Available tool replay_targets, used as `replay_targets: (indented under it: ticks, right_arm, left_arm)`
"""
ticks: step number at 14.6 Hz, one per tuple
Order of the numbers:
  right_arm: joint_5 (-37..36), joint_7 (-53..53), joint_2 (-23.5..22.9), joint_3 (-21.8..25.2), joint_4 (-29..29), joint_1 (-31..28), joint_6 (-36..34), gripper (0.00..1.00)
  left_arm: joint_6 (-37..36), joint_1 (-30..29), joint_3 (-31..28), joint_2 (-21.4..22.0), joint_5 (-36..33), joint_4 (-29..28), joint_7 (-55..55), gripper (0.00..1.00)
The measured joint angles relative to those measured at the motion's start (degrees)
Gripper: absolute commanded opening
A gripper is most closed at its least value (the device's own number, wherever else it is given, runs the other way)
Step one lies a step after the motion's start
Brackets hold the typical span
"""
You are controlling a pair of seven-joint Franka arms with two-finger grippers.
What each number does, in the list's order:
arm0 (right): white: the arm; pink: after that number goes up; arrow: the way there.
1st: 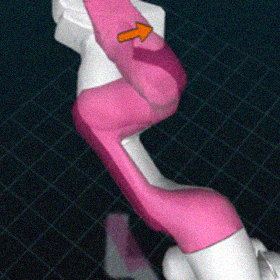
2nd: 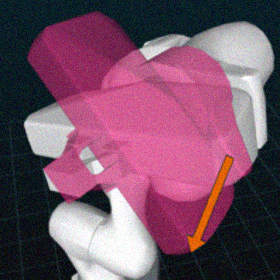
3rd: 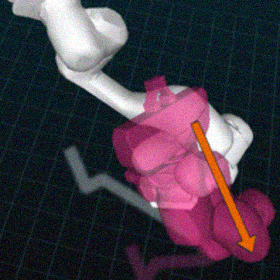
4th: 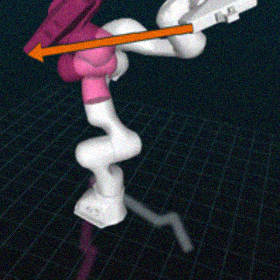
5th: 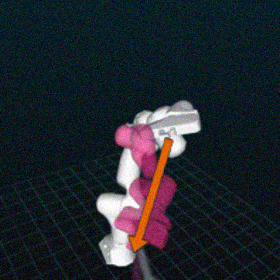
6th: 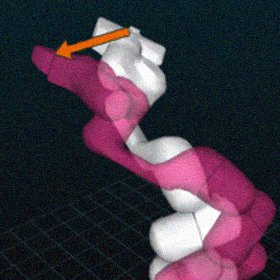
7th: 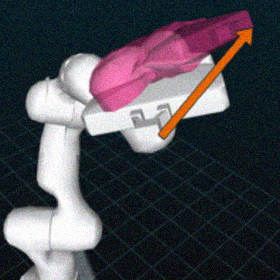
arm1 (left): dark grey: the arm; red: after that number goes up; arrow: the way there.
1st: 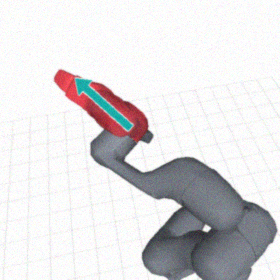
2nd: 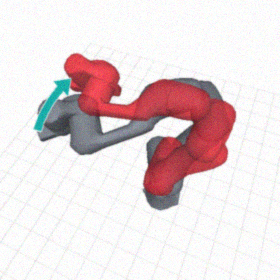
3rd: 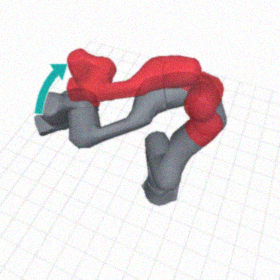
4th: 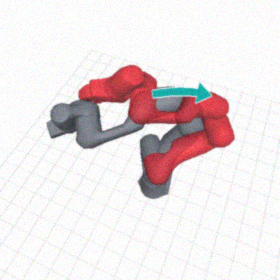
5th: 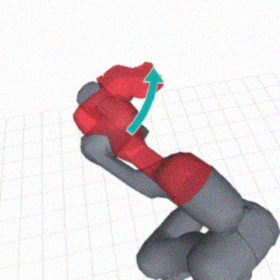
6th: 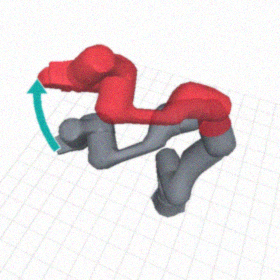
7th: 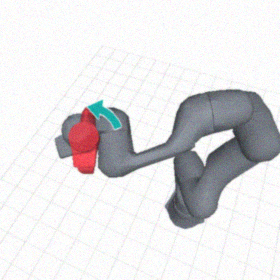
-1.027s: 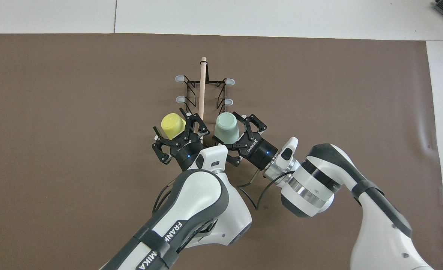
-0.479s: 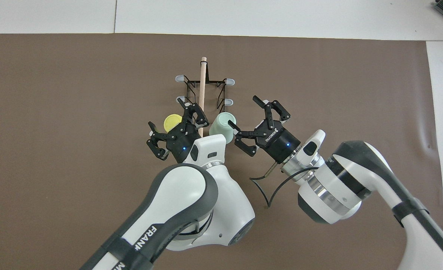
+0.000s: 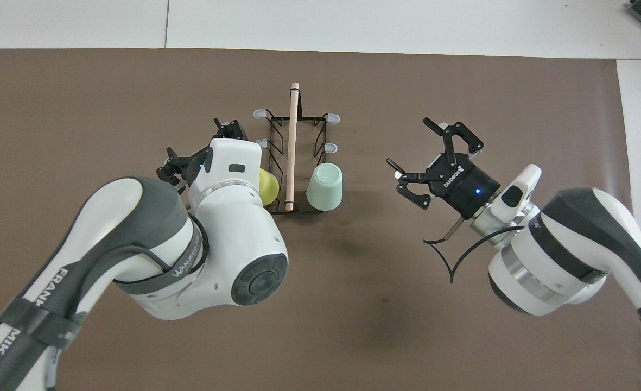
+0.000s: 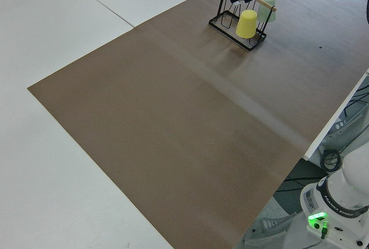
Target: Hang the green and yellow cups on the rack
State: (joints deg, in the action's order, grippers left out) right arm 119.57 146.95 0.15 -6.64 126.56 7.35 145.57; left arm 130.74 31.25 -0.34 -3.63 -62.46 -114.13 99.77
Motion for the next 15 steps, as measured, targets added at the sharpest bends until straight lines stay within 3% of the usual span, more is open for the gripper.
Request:
replay_targets:
  ticks: [6, 9, 15]
  right_arm:
    - [-44.6, -14.8, -0.1, 0.2, -0.6, -9.1, -0.4, 1.00]
    - [-65.2, -23.7, -0.6, 0.2, -1.0, -12.8, -0.5, 1.00]
    - [-91.9, -44.5, -0.8, 0.7, -2.4, -16.1, -0.5, 1.00]
  left_arm:
    - [17.6, -13.6, -0.1, -0.4, 0.9, -1.3, -6.0, 1.00]
    - [22.9, -19.3, -0.1, -1.0, 0.9, -1.5, -9.6, 1.00]
    - [23.1, -22.0, 0.0, -1.5, 8.3, -0.6, -13.1, 1.00]
